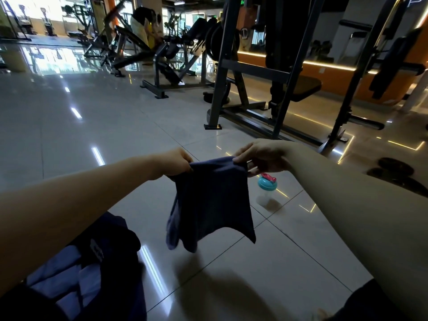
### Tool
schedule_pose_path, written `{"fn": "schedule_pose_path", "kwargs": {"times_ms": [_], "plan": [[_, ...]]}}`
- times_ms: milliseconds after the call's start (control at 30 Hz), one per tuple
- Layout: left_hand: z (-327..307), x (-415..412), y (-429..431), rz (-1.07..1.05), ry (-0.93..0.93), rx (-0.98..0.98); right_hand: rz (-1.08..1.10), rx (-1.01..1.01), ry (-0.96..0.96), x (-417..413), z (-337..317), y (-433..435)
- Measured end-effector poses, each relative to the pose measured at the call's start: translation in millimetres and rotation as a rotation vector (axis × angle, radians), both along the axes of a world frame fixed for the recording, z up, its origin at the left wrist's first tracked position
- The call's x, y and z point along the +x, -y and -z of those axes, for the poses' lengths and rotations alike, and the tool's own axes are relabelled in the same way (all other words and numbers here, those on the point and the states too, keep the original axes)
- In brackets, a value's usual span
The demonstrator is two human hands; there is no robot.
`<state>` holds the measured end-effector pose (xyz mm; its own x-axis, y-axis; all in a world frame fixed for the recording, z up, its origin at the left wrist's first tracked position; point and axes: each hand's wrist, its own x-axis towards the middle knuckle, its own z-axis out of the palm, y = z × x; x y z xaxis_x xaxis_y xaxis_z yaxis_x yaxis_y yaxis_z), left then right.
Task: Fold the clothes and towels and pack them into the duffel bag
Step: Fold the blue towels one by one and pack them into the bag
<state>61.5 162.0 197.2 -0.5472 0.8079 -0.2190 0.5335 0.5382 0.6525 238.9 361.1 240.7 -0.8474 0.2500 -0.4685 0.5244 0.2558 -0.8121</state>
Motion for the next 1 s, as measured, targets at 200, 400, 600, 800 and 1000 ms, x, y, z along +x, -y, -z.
{"fn": "schedule_pose_path", "kwargs": {"times_ms": [200,400,600,800,1000], "plan": [[-0.8,-1.0,-1.7,-0.018,-0.039,0.008,0.102,-0.139,-0.098,-7.3,-3.9,1.9],[-0.1,-4.9,1.7,-0.029,-0.014,0.030,0.140,-0.082,-0.173,-7.6,-4.8,7.4],[-6.0,-5.7,2.6,-0.148,0.070,0.110,0.181,-0.093,-0.244,-7.5,-5.8,14.0],[-14.4,-3.1,-2.1,-0.172,0.097,0.243,0.169,-0.086,-0.268,-14.7,-6.6,24.5],[-16.4,-3.0,-4.2,-0.124,0.309,0.278,0.108,-0.025,-0.256,-18.1,-4.7,26.6]]}}
